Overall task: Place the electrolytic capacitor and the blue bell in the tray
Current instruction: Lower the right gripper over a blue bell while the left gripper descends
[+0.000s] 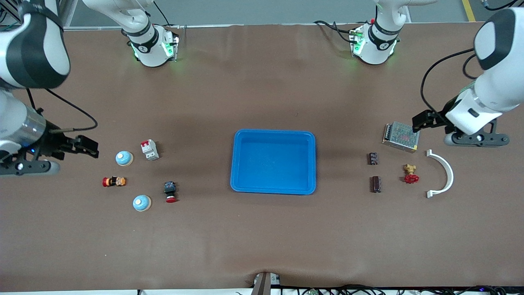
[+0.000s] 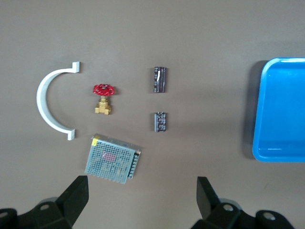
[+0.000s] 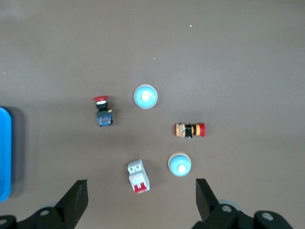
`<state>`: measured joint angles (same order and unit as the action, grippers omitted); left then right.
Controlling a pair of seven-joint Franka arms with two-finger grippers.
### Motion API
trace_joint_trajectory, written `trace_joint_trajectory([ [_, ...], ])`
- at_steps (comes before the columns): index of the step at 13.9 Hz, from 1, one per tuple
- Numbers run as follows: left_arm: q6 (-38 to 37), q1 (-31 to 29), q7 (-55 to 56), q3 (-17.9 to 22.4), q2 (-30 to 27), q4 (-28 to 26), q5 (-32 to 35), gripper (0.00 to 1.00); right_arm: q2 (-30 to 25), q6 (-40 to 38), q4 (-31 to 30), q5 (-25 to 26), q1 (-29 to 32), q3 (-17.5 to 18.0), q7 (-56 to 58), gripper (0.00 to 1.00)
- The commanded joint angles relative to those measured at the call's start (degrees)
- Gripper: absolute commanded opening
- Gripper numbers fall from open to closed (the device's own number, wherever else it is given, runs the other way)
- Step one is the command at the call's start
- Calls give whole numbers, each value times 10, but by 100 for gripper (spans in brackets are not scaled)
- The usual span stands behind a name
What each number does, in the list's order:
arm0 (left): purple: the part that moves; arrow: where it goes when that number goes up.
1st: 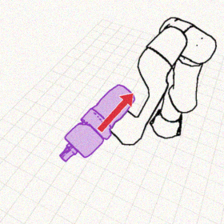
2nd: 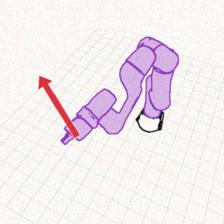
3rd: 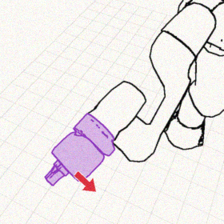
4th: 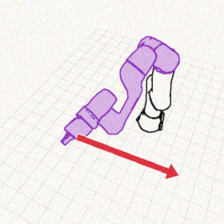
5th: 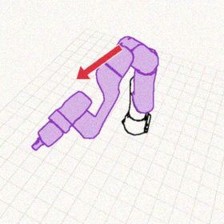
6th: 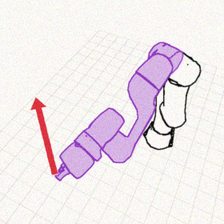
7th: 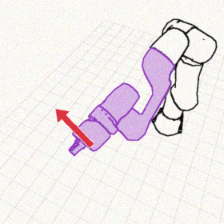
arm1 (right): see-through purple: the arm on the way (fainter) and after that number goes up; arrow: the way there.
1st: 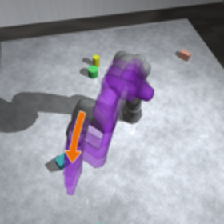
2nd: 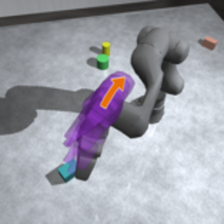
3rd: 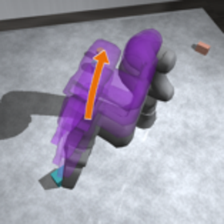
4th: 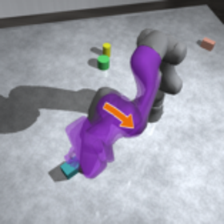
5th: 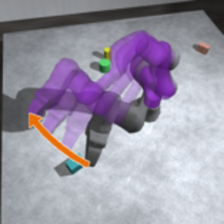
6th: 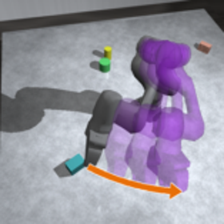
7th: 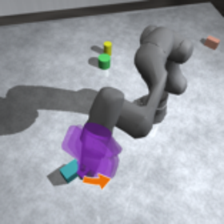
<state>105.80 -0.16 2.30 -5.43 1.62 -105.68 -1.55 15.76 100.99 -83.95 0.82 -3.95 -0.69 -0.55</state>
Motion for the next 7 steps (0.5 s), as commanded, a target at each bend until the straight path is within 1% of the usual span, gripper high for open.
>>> trace_joint_trajectory([
  [1, 63, -4, 7, -3, -51, -101, -13, 100, 33, 25, 8, -4, 3, 0, -8, 100],
  [4, 119, -4, 7, -3, -51, -153, -16, 100, 65, 61, 9, -3, 2, 0, -8, 100],
  [7, 199, -5, 7, -3, -55, -215, -28, 100, 101, 108, 10, -3, 2, 0, -2, 100],
])
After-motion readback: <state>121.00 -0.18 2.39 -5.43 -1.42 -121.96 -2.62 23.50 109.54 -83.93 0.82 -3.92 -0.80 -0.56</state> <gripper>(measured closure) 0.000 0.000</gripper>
